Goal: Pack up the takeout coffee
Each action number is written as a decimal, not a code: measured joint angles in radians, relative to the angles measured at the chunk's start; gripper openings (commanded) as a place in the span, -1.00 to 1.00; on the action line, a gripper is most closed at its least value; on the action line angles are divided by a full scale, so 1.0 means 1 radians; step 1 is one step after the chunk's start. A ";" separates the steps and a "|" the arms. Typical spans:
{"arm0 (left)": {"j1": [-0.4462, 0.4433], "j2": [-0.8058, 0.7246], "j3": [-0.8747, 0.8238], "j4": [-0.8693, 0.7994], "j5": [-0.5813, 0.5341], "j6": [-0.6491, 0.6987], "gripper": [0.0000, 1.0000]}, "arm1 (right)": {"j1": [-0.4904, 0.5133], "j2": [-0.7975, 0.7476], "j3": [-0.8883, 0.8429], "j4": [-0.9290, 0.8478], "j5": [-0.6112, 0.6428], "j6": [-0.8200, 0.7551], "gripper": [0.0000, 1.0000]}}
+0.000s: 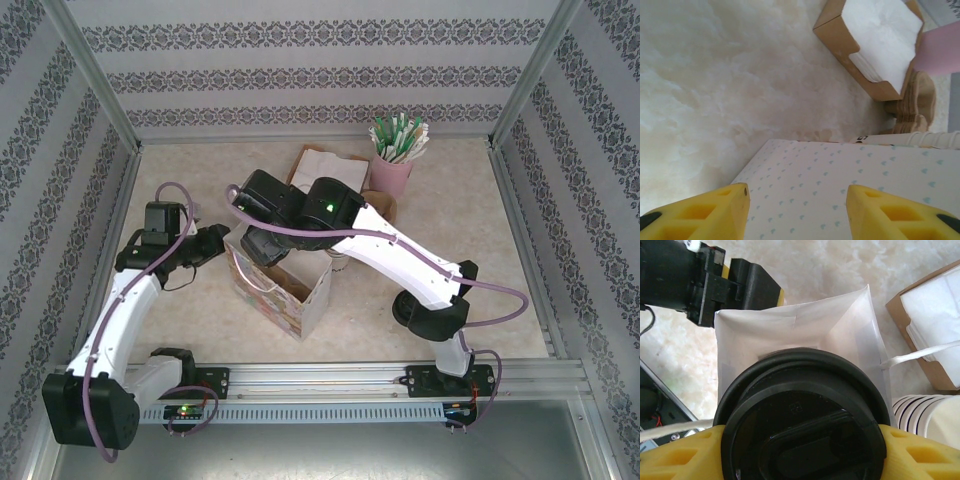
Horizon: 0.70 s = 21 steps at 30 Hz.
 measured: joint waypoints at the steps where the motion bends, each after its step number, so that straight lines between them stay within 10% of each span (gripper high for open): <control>1: -0.002 -0.008 -0.002 0.001 0.004 -0.001 0.10 | -0.003 0.002 0.000 0.000 -0.008 -0.005 0.18; 21: -0.007 -0.067 0.039 -0.059 -0.069 0.045 0.23 | -0.025 0.044 -0.072 0.005 -0.129 -0.164 0.15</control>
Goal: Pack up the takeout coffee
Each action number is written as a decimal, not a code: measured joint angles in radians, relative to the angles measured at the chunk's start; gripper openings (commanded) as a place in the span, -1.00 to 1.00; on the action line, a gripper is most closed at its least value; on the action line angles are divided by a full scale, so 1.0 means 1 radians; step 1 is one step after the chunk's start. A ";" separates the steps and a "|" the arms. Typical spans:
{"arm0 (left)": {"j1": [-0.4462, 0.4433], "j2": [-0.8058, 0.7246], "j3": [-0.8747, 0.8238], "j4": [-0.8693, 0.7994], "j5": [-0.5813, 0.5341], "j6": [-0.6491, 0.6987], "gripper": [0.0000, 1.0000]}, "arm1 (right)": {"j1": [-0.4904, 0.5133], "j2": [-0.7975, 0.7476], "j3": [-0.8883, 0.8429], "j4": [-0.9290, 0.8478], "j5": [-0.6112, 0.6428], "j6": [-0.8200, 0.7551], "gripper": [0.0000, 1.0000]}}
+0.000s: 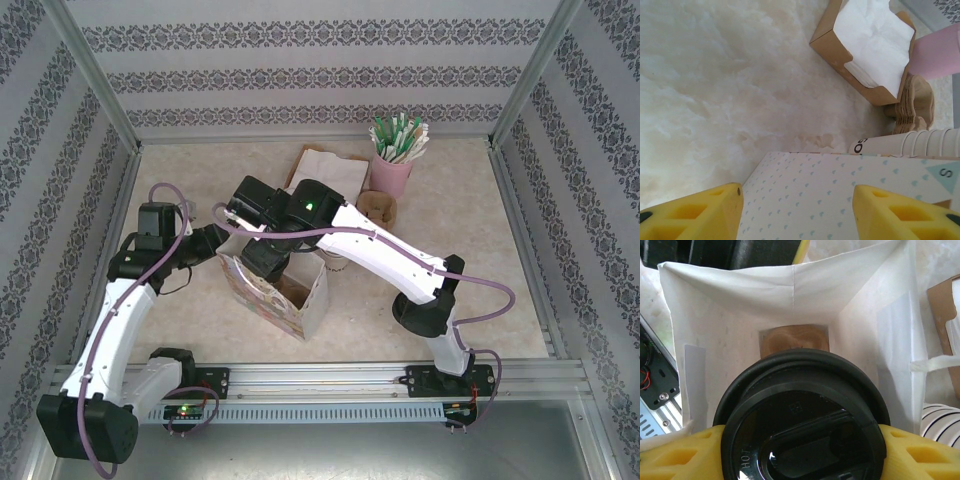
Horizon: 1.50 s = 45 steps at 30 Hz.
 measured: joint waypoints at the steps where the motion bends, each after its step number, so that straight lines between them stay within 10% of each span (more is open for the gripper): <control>1: 0.000 -0.002 0.004 0.000 -0.002 0.001 0.24 | -0.001 0.000 0.000 0.000 0.000 -0.004 0.15; 45: 0.000 -0.060 0.140 -0.061 0.046 0.024 0.35 | -0.011 -0.107 -0.234 0.171 -0.057 -0.059 0.09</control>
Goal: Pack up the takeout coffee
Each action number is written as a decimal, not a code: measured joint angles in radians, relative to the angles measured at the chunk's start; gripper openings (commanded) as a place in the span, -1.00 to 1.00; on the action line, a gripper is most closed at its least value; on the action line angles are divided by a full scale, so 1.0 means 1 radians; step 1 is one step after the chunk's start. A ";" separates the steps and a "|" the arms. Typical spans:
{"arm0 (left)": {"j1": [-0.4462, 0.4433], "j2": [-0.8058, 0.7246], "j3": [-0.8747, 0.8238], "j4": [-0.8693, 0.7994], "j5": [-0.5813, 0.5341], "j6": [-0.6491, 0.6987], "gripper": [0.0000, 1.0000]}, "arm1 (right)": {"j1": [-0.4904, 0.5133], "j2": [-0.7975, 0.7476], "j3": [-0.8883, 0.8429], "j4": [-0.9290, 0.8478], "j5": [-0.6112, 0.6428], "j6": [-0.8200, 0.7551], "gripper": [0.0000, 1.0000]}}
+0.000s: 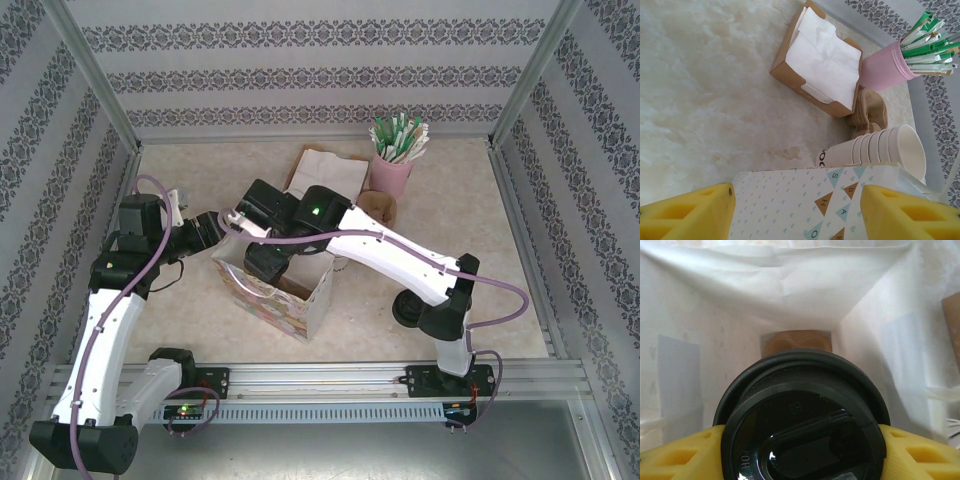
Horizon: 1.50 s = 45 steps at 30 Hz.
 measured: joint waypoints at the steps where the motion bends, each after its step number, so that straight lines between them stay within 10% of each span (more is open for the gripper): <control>1: 0.000 0.000 0.000 0.000 0.000 0.000 0.35 | 0.002 0.002 -0.003 0.003 -0.002 -0.007 0.08; 45: 0.003 0.119 -0.144 0.007 -0.227 0.000 0.13 | -0.008 0.029 -0.248 0.207 0.001 -0.035 -0.03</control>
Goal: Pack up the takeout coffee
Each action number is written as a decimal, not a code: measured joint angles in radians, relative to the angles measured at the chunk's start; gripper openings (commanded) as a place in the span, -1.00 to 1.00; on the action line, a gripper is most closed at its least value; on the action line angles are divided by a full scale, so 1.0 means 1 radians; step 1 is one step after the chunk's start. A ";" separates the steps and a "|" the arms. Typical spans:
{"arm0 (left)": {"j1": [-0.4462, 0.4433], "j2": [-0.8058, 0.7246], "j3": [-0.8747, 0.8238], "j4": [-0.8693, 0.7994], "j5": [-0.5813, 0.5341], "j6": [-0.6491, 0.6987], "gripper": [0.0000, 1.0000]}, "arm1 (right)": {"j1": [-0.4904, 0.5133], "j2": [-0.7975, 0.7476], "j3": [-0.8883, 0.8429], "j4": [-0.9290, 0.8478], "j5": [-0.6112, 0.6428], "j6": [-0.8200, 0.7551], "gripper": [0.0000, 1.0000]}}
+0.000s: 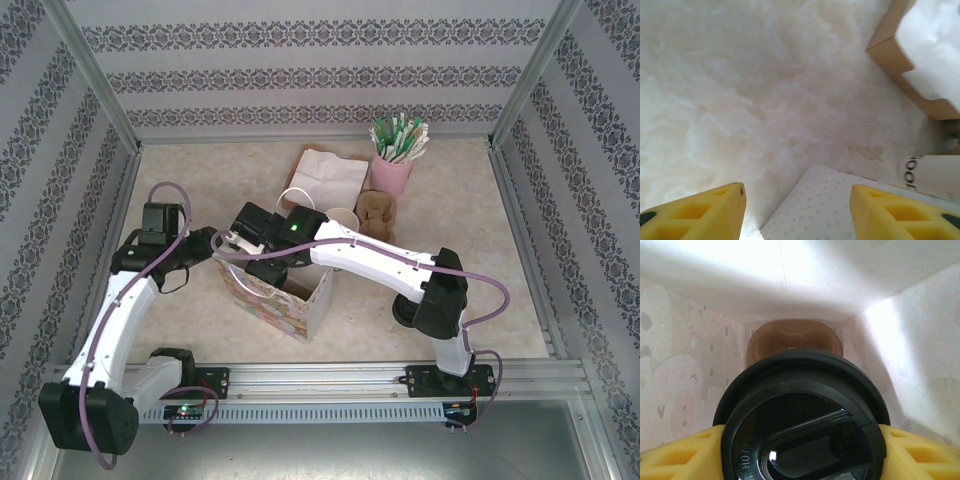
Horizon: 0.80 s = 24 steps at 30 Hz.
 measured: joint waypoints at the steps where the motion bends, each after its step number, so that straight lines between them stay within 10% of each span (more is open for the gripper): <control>1: 0.003 0.013 -0.017 0.008 -0.006 -0.001 0.12 | 0.000 0.000 0.000 0.005 0.000 0.000 -0.02; 24: 0.006 0.056 -0.128 0.147 0.089 -0.029 0.09 | 0.000 0.028 -0.026 0.054 0.004 0.003 -0.07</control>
